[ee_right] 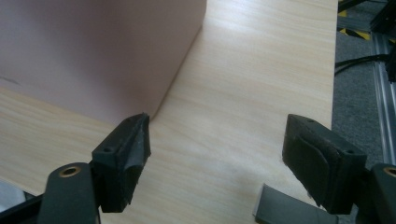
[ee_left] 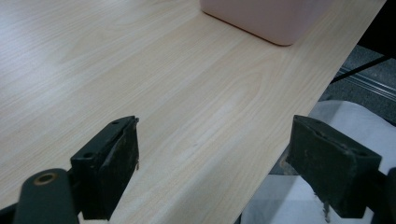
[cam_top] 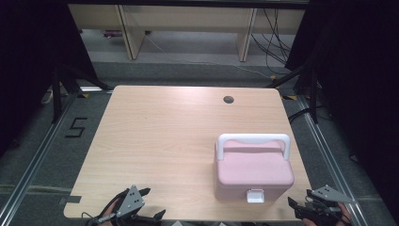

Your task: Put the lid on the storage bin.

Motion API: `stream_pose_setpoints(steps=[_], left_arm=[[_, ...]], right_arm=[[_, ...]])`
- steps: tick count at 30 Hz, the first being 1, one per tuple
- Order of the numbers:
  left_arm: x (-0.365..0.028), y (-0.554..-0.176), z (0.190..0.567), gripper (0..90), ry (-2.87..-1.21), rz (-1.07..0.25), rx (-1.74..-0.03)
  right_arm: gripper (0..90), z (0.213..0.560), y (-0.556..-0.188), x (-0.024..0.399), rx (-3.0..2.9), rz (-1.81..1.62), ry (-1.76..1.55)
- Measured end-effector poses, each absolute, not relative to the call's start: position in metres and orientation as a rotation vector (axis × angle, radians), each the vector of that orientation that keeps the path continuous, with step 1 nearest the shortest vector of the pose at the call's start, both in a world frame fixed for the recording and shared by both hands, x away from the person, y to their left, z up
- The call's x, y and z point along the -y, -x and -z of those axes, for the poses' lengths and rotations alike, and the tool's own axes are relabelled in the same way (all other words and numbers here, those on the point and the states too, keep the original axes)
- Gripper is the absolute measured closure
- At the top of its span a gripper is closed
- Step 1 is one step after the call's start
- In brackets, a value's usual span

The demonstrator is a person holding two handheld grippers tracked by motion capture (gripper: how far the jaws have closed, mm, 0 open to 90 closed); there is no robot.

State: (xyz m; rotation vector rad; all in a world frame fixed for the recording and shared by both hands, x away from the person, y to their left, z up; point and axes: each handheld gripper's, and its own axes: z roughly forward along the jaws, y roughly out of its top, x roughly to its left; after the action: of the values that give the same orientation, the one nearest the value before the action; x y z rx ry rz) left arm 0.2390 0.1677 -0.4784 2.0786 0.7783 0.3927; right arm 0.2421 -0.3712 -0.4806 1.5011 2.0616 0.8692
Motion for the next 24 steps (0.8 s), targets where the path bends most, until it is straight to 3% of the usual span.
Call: stream_pose_setpoints(steps=[24], left_arm=[[-0.1662, -0.2380, 0.4790, 15.7, -2.069, -0.391, -0.784]], right_arm=[[23.9, 0.4891, -0.2360, 0.3797, -2.052, -0.870, -1.553]])
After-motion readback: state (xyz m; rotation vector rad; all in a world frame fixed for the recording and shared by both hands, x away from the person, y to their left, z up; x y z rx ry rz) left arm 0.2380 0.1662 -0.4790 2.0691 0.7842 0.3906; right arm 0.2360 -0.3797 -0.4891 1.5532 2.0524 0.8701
